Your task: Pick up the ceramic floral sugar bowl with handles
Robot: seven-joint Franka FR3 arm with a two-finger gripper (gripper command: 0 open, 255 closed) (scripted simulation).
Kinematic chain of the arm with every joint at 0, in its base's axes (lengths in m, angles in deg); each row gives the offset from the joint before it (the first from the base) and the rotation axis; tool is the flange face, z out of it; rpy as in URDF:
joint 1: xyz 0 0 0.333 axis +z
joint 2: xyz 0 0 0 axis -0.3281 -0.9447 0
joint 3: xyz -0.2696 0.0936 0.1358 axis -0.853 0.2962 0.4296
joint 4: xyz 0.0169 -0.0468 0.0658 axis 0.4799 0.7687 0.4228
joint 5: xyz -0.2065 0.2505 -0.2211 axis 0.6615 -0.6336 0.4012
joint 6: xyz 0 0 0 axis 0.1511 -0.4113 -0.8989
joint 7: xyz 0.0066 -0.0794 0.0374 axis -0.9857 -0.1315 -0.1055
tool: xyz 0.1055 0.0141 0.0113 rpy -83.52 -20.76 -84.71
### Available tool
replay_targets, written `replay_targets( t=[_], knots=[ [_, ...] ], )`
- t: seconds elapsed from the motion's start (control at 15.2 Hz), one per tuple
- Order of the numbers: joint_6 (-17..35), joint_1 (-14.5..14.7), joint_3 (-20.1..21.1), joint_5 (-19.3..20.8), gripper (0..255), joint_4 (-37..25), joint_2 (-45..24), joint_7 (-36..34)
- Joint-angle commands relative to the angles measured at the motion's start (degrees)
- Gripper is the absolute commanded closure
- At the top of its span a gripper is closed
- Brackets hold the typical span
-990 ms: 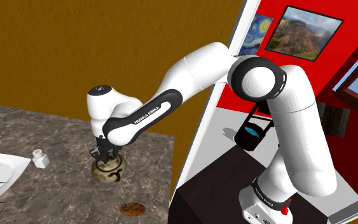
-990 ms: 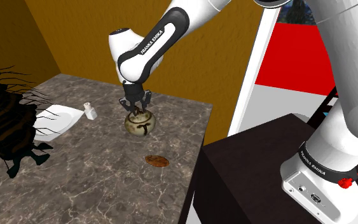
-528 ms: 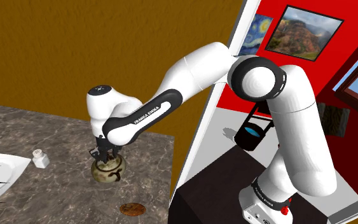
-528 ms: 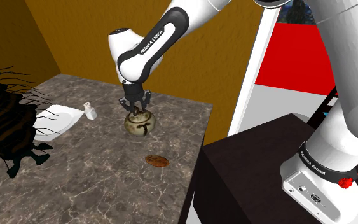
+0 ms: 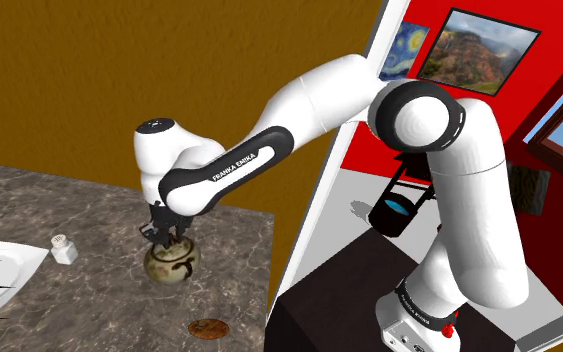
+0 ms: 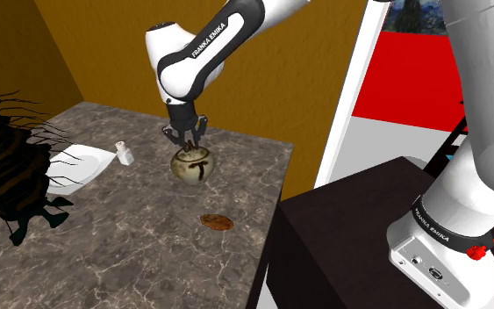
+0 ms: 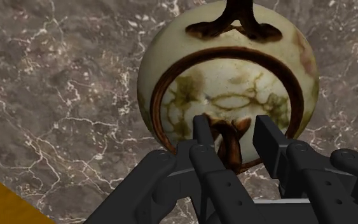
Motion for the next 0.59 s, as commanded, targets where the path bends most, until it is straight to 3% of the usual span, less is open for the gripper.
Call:
replay_targets(
  t=[0.0, 0.53],
  knots=[
    [-0.9, -0.2, 0.3, -0.4, 255, 0.1, 1.1, 0.2],
    [-4.1, -0.8, 1.1, -1.5, 255, -0.3, 4.0, 0.9]
  ],
)
